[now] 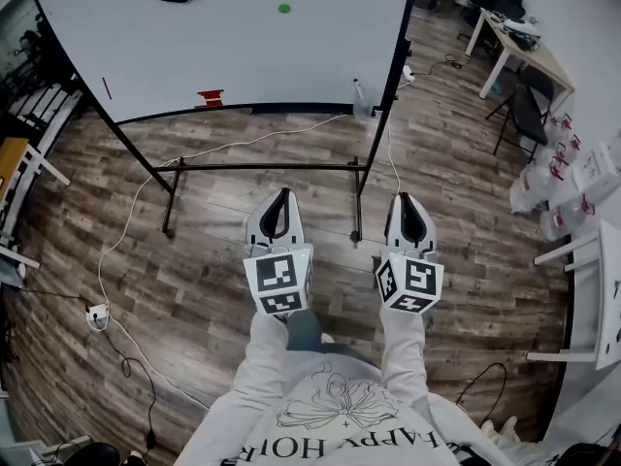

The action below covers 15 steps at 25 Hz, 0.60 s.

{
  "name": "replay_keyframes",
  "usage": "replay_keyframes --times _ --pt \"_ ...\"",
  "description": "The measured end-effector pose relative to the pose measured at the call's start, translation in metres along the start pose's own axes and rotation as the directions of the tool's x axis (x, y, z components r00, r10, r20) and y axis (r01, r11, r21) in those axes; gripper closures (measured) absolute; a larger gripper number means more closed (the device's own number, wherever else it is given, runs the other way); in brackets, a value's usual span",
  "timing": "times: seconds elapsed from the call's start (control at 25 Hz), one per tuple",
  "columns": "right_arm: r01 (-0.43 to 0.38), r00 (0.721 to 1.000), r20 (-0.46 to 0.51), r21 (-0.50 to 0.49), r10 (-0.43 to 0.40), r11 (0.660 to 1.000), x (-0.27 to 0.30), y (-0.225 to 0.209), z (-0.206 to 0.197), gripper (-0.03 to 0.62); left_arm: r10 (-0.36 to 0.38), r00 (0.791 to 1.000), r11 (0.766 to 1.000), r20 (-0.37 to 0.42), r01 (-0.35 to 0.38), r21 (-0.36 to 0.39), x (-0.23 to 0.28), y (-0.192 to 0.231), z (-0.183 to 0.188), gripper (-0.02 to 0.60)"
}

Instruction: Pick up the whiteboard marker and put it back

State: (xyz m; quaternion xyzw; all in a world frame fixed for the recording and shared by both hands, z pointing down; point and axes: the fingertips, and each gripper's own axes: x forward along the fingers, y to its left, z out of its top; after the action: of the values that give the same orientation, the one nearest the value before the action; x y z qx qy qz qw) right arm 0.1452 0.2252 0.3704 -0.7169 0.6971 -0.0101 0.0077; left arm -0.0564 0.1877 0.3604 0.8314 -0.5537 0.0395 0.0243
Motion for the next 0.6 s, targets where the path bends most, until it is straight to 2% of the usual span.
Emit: replay_keyframes --times 0.36,0.48,0.6 --pt "-0.017 1.000 -0.014 0.000 0.017 1.000 0.062 -0.009 -0.010 0.579 -0.020 1.000 1.000 -0.005 0.020 -0.005 0.066 -0.001 -0.003 0.575" --pt "-0.032 0.999 -0.012 -0.004 0.032 0.999 0.097 -0.010 -0.010 0.526 -0.030 1.000 0.999 0.004 0.030 -0.014 0.101 0.008 0.000 0.575" --pt "-0.029 1.000 -0.007 -0.015 0.029 0.999 0.139 -0.014 -0.009 0.514 -0.042 0.999 0.999 0.013 0.042 -0.010 0.142 0.019 0.005 0.575"
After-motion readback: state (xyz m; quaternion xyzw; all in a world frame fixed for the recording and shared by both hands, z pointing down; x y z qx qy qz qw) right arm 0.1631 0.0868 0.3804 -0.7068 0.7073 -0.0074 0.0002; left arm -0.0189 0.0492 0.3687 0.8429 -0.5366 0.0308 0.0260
